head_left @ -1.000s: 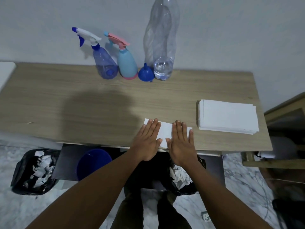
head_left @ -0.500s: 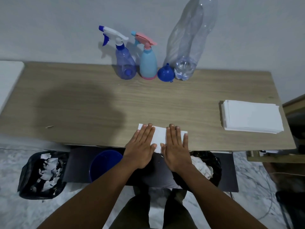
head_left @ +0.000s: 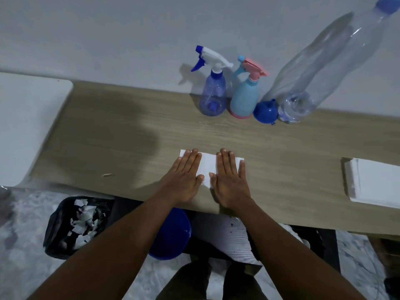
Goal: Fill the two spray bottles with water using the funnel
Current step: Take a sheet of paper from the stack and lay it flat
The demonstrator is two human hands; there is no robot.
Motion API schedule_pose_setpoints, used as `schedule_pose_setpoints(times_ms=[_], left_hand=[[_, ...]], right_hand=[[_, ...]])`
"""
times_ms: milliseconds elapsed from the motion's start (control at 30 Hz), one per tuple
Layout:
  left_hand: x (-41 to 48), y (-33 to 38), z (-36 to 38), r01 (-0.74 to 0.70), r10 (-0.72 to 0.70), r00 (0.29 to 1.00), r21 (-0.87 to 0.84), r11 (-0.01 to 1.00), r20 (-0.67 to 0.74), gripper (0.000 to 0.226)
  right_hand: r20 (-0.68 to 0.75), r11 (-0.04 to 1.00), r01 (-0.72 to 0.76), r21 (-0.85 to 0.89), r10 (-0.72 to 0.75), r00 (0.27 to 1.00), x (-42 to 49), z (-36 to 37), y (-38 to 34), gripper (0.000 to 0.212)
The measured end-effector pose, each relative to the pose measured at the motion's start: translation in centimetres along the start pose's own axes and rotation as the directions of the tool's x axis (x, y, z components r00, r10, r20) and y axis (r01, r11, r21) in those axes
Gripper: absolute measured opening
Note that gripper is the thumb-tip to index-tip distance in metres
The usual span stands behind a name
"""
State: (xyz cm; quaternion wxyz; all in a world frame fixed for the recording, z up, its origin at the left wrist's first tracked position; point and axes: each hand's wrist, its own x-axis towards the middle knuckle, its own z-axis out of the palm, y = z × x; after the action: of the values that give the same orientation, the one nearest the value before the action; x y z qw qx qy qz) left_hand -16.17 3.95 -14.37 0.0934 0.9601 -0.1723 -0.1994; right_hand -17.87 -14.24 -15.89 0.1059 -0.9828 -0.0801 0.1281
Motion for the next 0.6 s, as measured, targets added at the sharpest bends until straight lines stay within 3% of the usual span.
schedule_pose_setpoints(times_ms=[300,600], left_hand=[[4.9,-1.1,-1.6,0.030,-0.030,1.000,0.011,1.000,0.003,0.067],[5.1,3.8,-0.3,-0.022,0.022,1.000,0.015,1.000,0.002,0.066]], right_hand=[[0.026,0.999,0.045,0.020,-0.045,0.999,5.2,-1.9,1.7,0.068],[-0.012,1.000,0.005,0.019,-0.005,1.000,1.8,-2.0,5.6,0.069]])
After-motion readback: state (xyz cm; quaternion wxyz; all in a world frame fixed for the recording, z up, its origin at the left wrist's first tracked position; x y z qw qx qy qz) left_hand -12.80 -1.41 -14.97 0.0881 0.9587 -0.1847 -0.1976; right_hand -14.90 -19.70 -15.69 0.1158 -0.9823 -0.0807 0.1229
